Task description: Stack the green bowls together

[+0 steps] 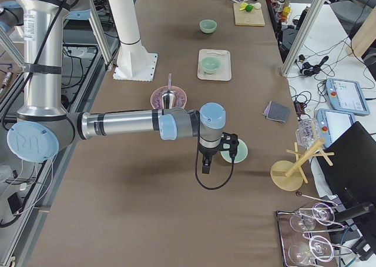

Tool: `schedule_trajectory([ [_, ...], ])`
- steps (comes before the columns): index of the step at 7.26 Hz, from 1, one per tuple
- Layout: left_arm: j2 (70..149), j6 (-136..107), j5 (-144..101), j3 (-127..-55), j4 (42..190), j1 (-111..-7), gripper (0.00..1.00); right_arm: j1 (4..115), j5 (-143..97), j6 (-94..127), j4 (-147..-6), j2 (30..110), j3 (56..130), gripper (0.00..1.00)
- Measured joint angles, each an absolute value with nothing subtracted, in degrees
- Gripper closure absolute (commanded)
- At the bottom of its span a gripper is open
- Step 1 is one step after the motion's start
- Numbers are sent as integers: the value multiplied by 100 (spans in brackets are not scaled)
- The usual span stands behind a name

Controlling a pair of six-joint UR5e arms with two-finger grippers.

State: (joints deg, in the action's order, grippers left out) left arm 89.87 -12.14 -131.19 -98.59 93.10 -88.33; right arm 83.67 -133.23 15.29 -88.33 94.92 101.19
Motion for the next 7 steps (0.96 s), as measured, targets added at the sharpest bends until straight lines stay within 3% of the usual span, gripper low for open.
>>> schedule_trajectory([
  [7, 9063, -1252, -13178, -9835, 9335, -8772, 1, 8367, -13466, 1510, -8851, 9395, 10124, 0],
])
